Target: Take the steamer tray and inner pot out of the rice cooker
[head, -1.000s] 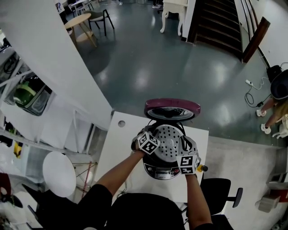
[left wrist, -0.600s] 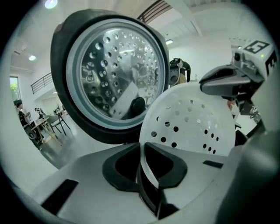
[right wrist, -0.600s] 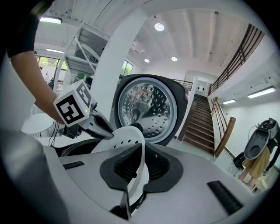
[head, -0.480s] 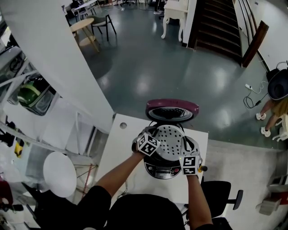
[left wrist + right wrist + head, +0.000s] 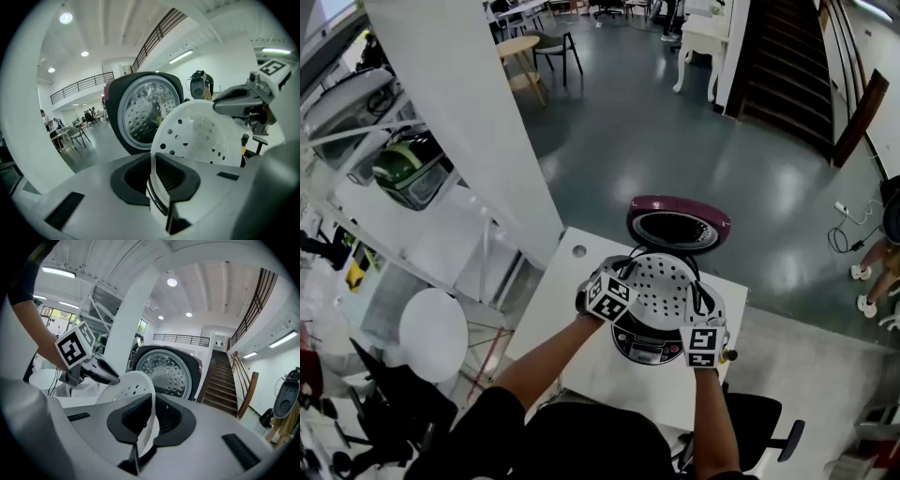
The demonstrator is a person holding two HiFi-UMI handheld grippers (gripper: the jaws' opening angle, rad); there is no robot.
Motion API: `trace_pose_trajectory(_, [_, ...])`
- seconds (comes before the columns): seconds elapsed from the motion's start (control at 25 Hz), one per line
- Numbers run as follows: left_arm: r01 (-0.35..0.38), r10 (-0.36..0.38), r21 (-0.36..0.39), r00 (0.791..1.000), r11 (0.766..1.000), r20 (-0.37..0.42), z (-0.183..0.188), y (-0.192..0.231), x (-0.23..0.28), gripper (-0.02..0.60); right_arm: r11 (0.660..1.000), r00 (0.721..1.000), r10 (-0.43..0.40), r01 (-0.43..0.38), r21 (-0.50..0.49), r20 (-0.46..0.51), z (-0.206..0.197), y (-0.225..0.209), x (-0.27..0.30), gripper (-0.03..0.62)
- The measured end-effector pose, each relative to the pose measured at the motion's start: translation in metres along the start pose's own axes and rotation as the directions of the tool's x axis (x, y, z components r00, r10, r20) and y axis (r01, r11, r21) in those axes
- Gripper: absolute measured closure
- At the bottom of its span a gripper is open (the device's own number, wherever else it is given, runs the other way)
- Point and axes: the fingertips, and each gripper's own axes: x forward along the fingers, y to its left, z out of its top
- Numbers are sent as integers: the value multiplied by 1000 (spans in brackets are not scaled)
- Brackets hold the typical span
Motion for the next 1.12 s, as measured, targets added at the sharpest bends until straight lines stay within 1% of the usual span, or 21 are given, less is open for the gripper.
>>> trace_pose_trajectory(0.16, [-77,77,-8,996,997,32,13,12,-38,550,999,996,28,-30,18,80,25,8,-10,579])
trace_pose_trajectory(0.32, [-151,155,-48,984,987,88,21,40,-87,549,998,985,62,-58,-27,164,62,30,-9,577])
trace_pose_trajectory(0.48, [-173,183,-88,977,981,113,18,57,-122,549,996,975,90,-87,-23,203,79,54,-8,577])
trace_pose_trajectory(0.72, [-195,211,-134,970,972,119,-5,91,-158,548,992,973,127,-128,-7,193,97,98,8,577])
trace_pose_trajectory(0.88, [-225,244,-141,960,964,139,-32,124,-179,548,990,976,140,-140,-14,168,108,141,23,577])
trace_pose_trajectory(1.0, [-216,239,-176,963,960,122,-59,155,-192,545,989,980,149,-148,-22,133,115,180,42,577])
trace_pose_trajectory(1.12, [-190,215,-197,970,962,115,-85,178,-199,541,988,984,157,-156,-13,85,112,214,56,577])
